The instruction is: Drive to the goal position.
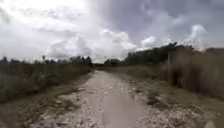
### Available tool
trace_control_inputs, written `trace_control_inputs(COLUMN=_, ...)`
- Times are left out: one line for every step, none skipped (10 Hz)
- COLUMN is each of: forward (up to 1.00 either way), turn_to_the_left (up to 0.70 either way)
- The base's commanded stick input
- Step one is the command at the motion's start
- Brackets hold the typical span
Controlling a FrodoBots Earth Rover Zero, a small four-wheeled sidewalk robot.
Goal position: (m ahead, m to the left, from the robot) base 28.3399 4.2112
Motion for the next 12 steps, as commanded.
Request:
trace_control_inputs(forward=0.7, turn_to_the_left=0.0)
trace_control_inputs(forward=0.7, turn_to_the_left=0.0)
trace_control_inputs(forward=0.7, turn_to_the_left=0.0)
trace_control_inputs(forward=0.7, turn_to_the_left=0.0)
trace_control_inputs(forward=0.7, turn_to_the_left=0.0)
trace_control_inputs(forward=0.7, turn_to_the_left=0.0)
trace_control_inputs(forward=0.7, turn_to_the_left=0.0)
trace_control_inputs(forward=0.7, turn_to_the_left=0.0)
trace_control_inputs(forward=0.7, turn_to_the_left=0.0)
trace_control_inputs(forward=0.7, turn_to_the_left=0.0)
trace_control_inputs(forward=0.7, turn_to_the_left=0.0)
trace_control_inputs(forward=0.7, turn_to_the_left=0.0)
